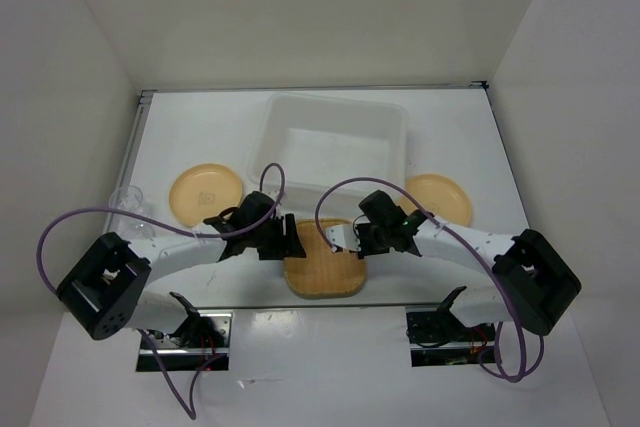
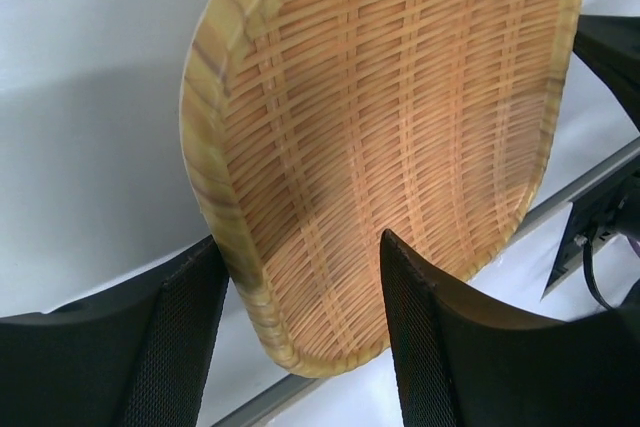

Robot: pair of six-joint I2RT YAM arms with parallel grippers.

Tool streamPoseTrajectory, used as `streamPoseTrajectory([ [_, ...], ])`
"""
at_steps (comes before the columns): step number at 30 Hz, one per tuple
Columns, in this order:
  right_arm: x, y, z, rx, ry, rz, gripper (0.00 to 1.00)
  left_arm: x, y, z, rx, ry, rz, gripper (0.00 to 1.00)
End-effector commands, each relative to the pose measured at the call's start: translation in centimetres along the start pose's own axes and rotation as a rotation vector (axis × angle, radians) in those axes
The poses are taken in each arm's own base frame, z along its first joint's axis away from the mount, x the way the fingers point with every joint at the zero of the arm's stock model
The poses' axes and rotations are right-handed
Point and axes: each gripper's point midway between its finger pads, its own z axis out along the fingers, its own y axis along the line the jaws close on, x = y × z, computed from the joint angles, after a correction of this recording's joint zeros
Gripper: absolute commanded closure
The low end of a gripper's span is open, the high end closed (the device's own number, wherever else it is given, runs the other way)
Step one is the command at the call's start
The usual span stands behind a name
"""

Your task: Place the mixed dishes into the plastic bin

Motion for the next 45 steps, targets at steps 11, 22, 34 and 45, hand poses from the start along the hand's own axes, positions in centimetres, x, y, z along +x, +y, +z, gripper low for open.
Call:
streamPoseTrajectory([
  [11,-2.7,-2.0,-0.3,0.054,-0.099,-0.012,1.00,0.3,-5.1,-0.7,0.188,0.027,0.041,0.33],
  [22,-2.4,-1.4,-0.4,0.054,-0.099,-0.012,1.00,-1.0,-7.8,-2.7,0.289,-0.022,0.040,0.34],
  [34,-2.0,-0.7,-0.6,0.054,-0.099,-0.012,1.00,-2.6,-9.6,-5.4,0.349,-0.123,-0.047,0.34],
  [45,-1.8,-0.7,-0.8,0.058,-0.091,-0.011,1.00,-2.0,-8.3,-4.6,0.301,-0.109,-0.074,0.34],
])
